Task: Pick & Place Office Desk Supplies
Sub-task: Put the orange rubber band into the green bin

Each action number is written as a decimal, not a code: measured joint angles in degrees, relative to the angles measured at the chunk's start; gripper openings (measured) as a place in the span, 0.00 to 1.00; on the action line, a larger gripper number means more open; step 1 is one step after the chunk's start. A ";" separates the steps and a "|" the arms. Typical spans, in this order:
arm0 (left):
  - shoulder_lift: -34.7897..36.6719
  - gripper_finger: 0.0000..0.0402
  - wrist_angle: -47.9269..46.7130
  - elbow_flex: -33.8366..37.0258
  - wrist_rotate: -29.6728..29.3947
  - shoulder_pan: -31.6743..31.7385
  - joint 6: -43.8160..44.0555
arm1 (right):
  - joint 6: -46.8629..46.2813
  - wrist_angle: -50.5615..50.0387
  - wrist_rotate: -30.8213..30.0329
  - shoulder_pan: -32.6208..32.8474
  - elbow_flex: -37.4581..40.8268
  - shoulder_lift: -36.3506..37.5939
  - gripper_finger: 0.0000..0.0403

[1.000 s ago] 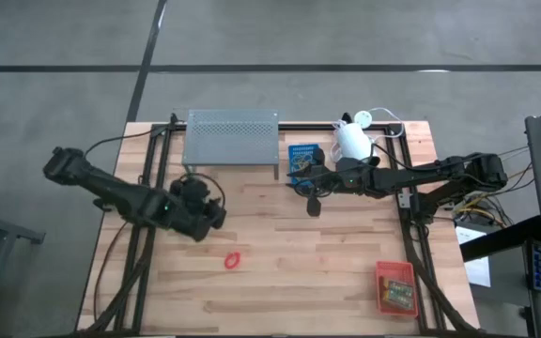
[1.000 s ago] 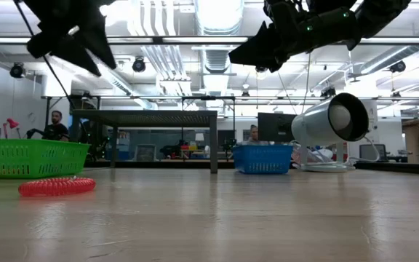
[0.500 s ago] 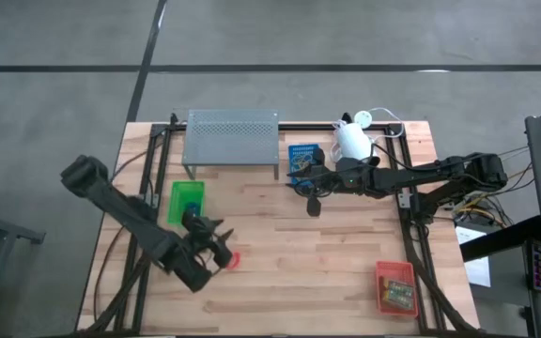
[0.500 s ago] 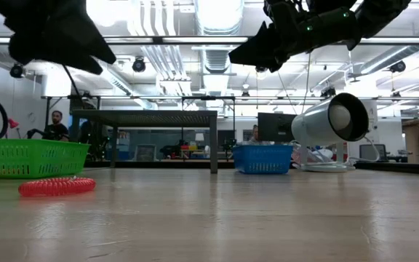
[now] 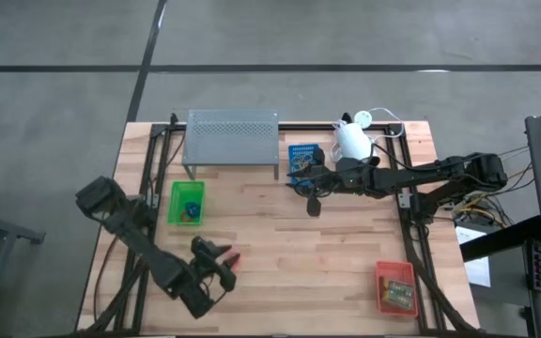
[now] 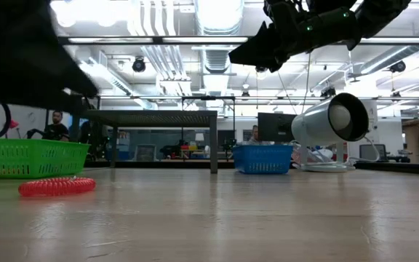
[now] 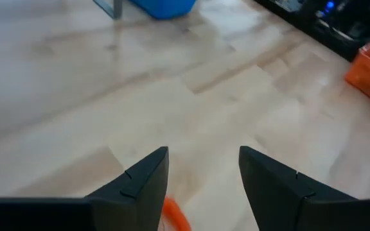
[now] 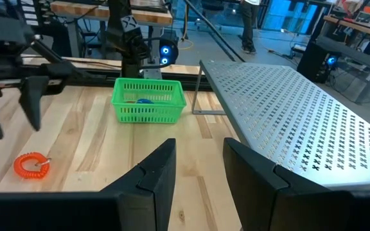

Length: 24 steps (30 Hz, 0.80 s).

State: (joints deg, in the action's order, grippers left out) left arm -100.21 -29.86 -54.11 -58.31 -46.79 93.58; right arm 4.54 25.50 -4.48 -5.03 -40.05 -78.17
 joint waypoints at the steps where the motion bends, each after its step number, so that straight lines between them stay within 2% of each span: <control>1: -0.49 0.48 0.05 0.00 0.02 -1.18 0.81 | 0.00 0.00 0.01 0.01 0.00 0.00 0.32; 5: -1.58 0.47 0.93 0.00 -0.04 -5.92 2.25 | 0.00 0.00 0.01 0.01 0.00 0.00 0.32; 8: -2.12 0.47 2.90 0.00 -0.26 -8.21 0.25 | 0.00 0.00 0.00 0.00 -0.02 0.00 0.32; 15: -5.51 0.48 6.82 0.00 -0.36 -8.59 -6.30 | 0.00 0.00 0.01 -0.01 -0.02 0.00 0.32; 24: -11.45 0.48 10.23 0.02 -0.86 -8.38 -10.56 | 0.00 0.00 0.00 0.01 0.00 0.00 0.32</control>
State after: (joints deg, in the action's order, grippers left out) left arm -111.66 -19.63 -54.08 -59.17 -55.18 83.02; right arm 4.54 25.50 -4.48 -5.02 -40.05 -78.17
